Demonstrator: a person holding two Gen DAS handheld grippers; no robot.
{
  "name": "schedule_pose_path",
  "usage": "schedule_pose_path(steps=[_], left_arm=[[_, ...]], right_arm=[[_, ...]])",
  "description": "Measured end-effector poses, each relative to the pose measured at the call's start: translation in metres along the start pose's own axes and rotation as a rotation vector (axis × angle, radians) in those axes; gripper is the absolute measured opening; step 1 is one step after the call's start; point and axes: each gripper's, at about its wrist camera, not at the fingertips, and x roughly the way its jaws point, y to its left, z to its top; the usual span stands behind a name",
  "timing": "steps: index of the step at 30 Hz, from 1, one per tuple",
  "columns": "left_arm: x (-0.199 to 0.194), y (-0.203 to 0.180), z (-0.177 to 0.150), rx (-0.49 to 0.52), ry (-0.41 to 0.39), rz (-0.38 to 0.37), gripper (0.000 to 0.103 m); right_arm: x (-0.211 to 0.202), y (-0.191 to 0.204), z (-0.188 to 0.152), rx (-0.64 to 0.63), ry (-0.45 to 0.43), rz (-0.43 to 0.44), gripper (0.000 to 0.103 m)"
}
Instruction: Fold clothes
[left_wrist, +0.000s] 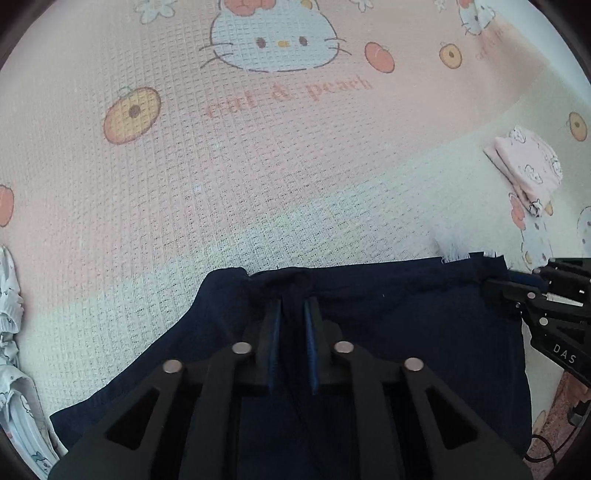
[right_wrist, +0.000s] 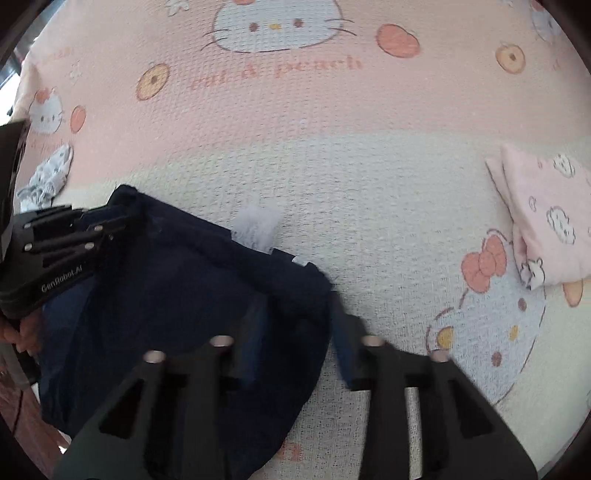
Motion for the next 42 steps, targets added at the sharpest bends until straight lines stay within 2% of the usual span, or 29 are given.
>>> schedule_pose_path(steps=[3, 6, 8, 10, 12, 13, 15, 17, 19, 21, 23, 25, 27, 28, 31, 33, 35, 38, 42], left_arm=[[-0.006, 0.008, 0.0, -0.026, -0.012, -0.008, 0.007], [-0.007, 0.013, 0.002, -0.016, -0.017, 0.009, 0.007], [-0.005, 0.017, 0.006, 0.001, -0.018, 0.072, 0.007], [-0.001, 0.028, 0.012, -0.022, -0.005, 0.056, 0.007], [-0.001, 0.034, 0.017, -0.051, -0.008, -0.003, 0.007], [-0.004, 0.033, 0.019, -0.051, -0.021, -0.035, 0.007], [-0.008, 0.023, 0.021, -0.01, -0.029, -0.107, 0.008], [-0.007, 0.008, 0.02, 0.042, -0.013, -0.143, 0.01], [0.001, -0.004, 0.02, 0.09, 0.007, -0.097, 0.022], [0.01, -0.009, 0.017, 0.107, 0.022, -0.066, 0.03], [0.017, -0.01, 0.018, 0.1, 0.032, -0.064, 0.03], [0.021, -0.01, 0.021, 0.096, 0.02, -0.049, 0.03], [0.025, -0.007, 0.028, 0.09, 0.015, 0.01, 0.031], [0.027, -0.004, 0.032, 0.081, 0.009, 0.037, 0.031], [0.009, 0.016, 0.044, -0.015, -0.078, 0.094, 0.031], [-0.007, 0.034, 0.044, -0.078, -0.119, 0.071, 0.032], [-0.02, 0.049, 0.036, -0.117, -0.127, 0.031, 0.032], [-0.027, 0.064, 0.011, -0.092, -0.079, 0.021, 0.032], [-0.031, 0.069, -0.036, -0.068, -0.025, 0.036, 0.032]], right_arm=[[-0.003, -0.01, -0.001, 0.04, -0.003, -0.007, 0.006], [-0.01, -0.016, -0.008, 0.045, -0.006, -0.057, 0.006], [-0.015, -0.024, -0.012, 0.071, -0.007, -0.072, 0.006], [-0.014, -0.032, -0.012, 0.109, 0.0, -0.075, 0.007], [-0.015, -0.044, -0.012, 0.167, 0.006, -0.02, 0.009], [-0.018, -0.051, -0.013, 0.201, 0.01, 0.015, 0.014], [-0.028, -0.063, -0.015, 0.278, -0.016, 0.081, 0.019], [-0.043, -0.077, -0.019, 0.352, -0.061, 0.138, 0.029], [-0.049, -0.089, -0.021, 0.402, -0.088, 0.135, 0.036], [-0.044, -0.096, -0.019, 0.422, -0.078, 0.093, 0.038], [-0.043, -0.107, -0.024, 0.442, -0.047, 0.095, 0.039], [-0.042, -0.111, -0.029, 0.455, -0.027, 0.135, 0.039], [-0.037, -0.104, -0.029, 0.421, -0.003, 0.174, 0.039], [-0.033, -0.097, -0.026, 0.388, 0.004, 0.163, 0.039], [-0.036, -0.087, -0.019, 0.301, -0.018, 0.04, 0.038], [-0.041, -0.093, -0.02, 0.316, -0.035, -0.007, 0.038], [-0.052, -0.1, -0.023, 0.358, -0.072, 0.019, 0.038], [-0.064, -0.083, -0.021, 0.307, -0.091, 0.109, 0.04], [-0.055, -0.019, -0.009, 0.116, -0.005, 0.238, 0.04]])
